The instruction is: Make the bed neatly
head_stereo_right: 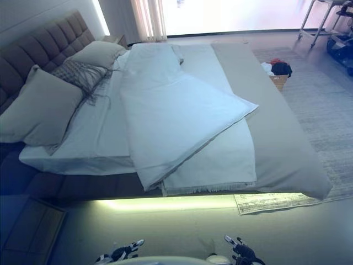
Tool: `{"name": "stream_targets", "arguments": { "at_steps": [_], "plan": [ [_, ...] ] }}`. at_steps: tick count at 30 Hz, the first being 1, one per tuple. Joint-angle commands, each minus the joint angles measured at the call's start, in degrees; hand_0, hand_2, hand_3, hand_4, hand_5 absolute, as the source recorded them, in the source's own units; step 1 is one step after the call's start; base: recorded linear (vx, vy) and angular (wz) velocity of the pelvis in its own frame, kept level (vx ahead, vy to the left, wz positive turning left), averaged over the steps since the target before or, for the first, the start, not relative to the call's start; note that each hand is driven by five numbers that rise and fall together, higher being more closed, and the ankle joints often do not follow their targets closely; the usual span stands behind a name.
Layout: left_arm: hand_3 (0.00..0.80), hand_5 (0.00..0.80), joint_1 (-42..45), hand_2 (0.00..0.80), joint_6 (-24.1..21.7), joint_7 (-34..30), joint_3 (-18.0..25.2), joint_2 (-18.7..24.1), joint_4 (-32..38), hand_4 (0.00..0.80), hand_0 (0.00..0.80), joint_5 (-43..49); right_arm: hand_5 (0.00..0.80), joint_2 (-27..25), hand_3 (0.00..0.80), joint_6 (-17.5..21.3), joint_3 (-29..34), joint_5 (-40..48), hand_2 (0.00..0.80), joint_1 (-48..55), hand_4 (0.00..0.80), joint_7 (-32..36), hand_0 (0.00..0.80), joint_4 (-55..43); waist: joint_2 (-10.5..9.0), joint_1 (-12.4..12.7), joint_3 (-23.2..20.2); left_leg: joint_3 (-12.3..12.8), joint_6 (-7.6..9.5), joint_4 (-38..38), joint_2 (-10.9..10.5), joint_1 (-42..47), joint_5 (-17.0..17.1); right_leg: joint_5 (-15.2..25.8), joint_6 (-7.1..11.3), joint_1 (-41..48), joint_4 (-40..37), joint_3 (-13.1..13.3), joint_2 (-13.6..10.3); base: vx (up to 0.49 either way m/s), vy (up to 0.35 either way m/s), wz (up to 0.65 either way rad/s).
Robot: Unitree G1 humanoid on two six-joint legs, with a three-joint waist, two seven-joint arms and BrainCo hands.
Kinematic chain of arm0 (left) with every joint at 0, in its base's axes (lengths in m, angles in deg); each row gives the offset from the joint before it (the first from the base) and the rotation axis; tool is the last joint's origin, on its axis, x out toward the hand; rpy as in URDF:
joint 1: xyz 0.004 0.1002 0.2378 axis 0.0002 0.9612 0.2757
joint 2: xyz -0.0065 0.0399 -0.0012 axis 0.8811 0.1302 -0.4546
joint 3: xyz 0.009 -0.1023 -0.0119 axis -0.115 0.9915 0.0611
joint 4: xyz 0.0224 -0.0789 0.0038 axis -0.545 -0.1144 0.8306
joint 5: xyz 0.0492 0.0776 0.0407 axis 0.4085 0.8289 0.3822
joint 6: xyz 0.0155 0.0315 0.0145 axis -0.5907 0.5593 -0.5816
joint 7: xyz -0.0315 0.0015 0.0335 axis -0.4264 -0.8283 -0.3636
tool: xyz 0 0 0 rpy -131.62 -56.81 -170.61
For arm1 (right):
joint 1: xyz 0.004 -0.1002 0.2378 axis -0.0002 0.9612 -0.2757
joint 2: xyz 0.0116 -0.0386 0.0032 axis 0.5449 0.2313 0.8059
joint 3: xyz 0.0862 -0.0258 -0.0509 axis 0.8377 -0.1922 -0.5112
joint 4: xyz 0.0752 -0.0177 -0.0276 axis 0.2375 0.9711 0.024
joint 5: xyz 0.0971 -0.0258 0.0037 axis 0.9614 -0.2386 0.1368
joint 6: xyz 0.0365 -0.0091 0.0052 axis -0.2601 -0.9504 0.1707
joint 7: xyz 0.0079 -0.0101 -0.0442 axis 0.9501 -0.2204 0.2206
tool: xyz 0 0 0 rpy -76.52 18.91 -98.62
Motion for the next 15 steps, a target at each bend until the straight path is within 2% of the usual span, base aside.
{"name": "stream_targets", "arguments": {
  "at_steps": [1,5,7,10,15],
  "plan": [
    [0.000,0.000,-3.7,0.000,0.6,1.2,3.0,-0.9,-2.7,0.000,0.000,-3.8,0.000,0.8,0.000,0.1,0.3,1.0,0.000,-4.0,0.000,0.6,0.000,4.0,-2.77,0.5,-0.2,0.3,3.98,0.0,-5.4,0.1,-2.8,-1.1,3.01,0.5,0.6,2.4,-0.3,0.000,0.000,0.00],
    [0.000,0.000,-3.2,0.000,0.9,-1.3,3.7,-2.6,-3.4,0.000,0.000,-6.1,0.000,1.6,0.000,0.4,0.3,0.7,0.000,-4.2,0.000,-0.3,0.000,4.0,-3.22,0.9,-0.2,0.1,4.10,0.0,-5.4,0.1,-2.9,-1.2,2.87,0.6,0.7,2.3,-0.3,0.000,0.000,0.00],
    [0.000,0.000,-2.8,0.000,0.2,-2.0,2.9,-3.7,-3.7,0.000,0.000,-3.7,0.000,2.1,0.000,1.0,0.2,0.5,0.000,-4.6,0.000,-0.9,0.000,4.0,-3.58,1.2,-0.1,0.0,4.24,0.0,-5.4,0.1,-2.9,-1.1,2.78,0.7,0.7,2.2,-0.2,-0.006,-0.016,0.00],
    [0.000,0.000,-3.0,0.000,-0.5,-1.7,1.3,-4.0,-3.8,0.000,0.000,-2.0,0.000,2.4,0.000,0.8,-0.5,1.2,0.000,-5.2,0.000,-1.0,0.000,3.6,-3.87,1.4,0.2,0.0,4.39,0.0,-5.3,0.3,-2.9,-1.1,2.70,0.7,0.9,2.2,-0.1,-0.009,-0.021,0.00],
    [0.000,0.000,-3.4,0.000,-0.4,-0.8,0.8,-3.3,-3.2,0.000,0.000,-1.8,0.000,2.8,0.000,3.1,-1.4,3.4,0.000,-6.1,0.000,-0.5,0.000,2.3,-4.09,1.8,0.4,-0.3,4.37,0.0,-5.4,0.3,-2.9,-1.1,2.72,1.0,0.7,2.0,-0.1,0.000,0.000,0.00]
  ]
}}
